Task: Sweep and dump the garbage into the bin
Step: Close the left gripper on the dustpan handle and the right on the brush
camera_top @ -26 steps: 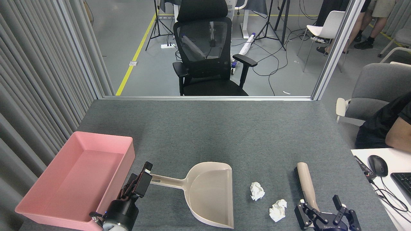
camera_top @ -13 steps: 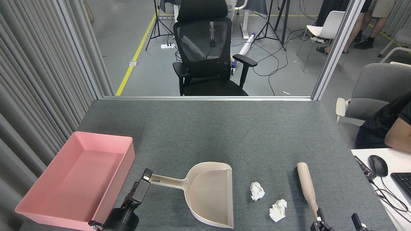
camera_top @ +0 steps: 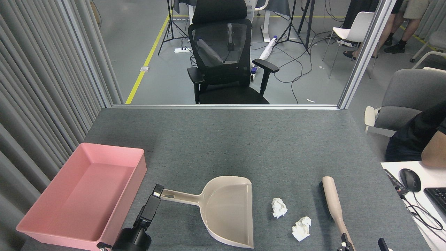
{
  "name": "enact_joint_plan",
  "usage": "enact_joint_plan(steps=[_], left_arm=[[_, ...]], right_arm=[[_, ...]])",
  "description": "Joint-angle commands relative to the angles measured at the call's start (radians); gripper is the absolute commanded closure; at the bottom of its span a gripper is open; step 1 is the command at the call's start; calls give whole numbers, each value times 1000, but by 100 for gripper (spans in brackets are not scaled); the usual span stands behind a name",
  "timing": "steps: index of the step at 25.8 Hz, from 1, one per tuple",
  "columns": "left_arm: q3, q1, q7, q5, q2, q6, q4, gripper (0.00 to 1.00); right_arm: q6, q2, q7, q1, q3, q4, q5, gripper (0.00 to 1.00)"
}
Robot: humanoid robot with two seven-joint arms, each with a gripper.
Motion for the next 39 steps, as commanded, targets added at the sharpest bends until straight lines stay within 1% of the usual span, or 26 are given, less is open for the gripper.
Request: enact_joint_plan(steps=[1,4,8,12,15,21,29,33,39], left_arm=[[-1,-3,21,12,-1,-7,32,1],[-3,-5,44,42,-1,-7,55,1],[-3,-5,47,44,-1,-13,86,1],[-3,-5,47,47,-1,-22,89,1],[-5,-9,47,47,-3,-25,92,1],[-6,-9,47,47,-3,-25,93,1],[-5,-17,47,47,-3,-28,106,1],[-5,-17,47,47,-3,-73,106,1],[-1,-15,47,47,-4,-64,120,1]], right_arm=[[-2,-1,-1,-4,0,24,0,2],[-4,-2,-3,-6,0,31,0,2],[-5,-4,-3,-6,0,36,0,2],[-5,-5,-3,-6,0,44,2,2],[-8,-7,-3,-44,3,71,2,2],[-16,-7,-3,-58,5,94,5,2],[-47,-1,-16,-52,8,100,5,2],[-48,-2,-24,-52,8,116,5,2],[-45,4,-26,-52,8,119,6,2]])
